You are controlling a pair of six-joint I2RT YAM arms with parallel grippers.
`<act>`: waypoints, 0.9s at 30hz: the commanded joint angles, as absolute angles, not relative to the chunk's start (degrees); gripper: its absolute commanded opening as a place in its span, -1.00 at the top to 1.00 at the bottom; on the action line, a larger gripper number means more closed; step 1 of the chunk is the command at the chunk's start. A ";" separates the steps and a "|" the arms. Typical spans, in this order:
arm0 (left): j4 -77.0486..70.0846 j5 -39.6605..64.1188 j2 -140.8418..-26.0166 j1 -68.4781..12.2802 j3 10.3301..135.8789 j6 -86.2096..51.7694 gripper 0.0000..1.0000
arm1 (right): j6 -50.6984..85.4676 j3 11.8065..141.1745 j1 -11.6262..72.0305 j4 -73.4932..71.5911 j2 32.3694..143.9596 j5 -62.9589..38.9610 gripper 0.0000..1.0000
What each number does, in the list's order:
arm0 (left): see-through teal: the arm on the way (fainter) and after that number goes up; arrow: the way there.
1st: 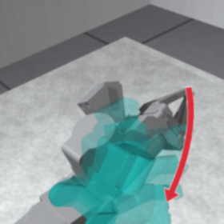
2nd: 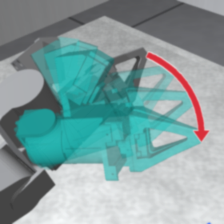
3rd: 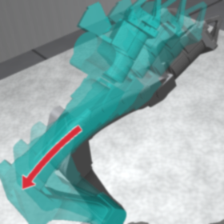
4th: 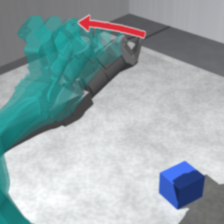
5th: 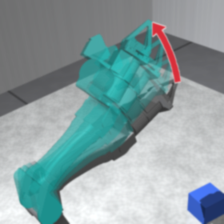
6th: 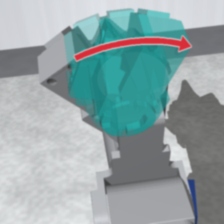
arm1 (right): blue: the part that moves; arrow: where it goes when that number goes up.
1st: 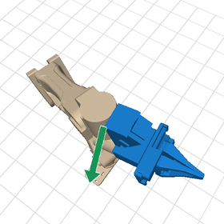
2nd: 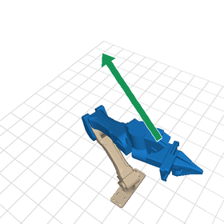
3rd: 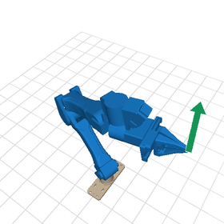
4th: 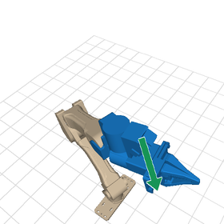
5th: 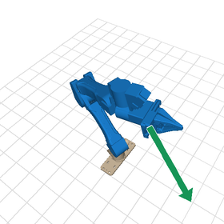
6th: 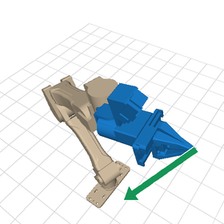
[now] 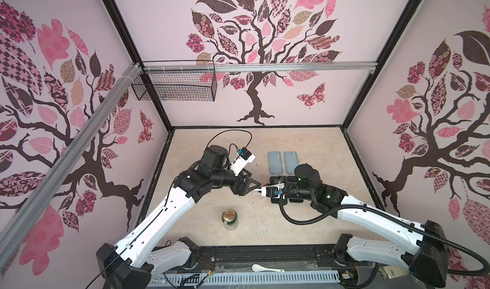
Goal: Take the phone out of the phone case
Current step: Remove the phone case from the phone.
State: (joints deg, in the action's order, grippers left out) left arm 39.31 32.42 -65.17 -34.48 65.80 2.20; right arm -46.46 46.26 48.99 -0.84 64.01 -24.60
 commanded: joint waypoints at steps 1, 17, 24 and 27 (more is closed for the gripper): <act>39.31 30.45 -66.16 -34.95 68.65 2.37 -0.36 | -47.25 49.79 49.51 -1.75 64.50 -26.45 1.00; 41.02 32.12 -67.53 -37.40 68.42 4.46 -0.02 | -46.90 49.79 49.75 -1.82 64.61 -26.07 1.00; 43.86 31.16 -69.41 -39.44 69.77 6.32 0.03 | -46.63 49.74 49.75 -1.93 64.30 -26.01 1.00; 43.46 30.46 -69.79 -40.30 69.58 6.24 0.03 | -46.44 49.68 49.79 -1.94 64.11 -26.10 1.00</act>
State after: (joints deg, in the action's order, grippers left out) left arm 42.35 30.85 -69.38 -39.64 68.07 5.23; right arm -46.50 46.39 49.43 1.58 64.45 -25.17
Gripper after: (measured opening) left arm 0.486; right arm 0.149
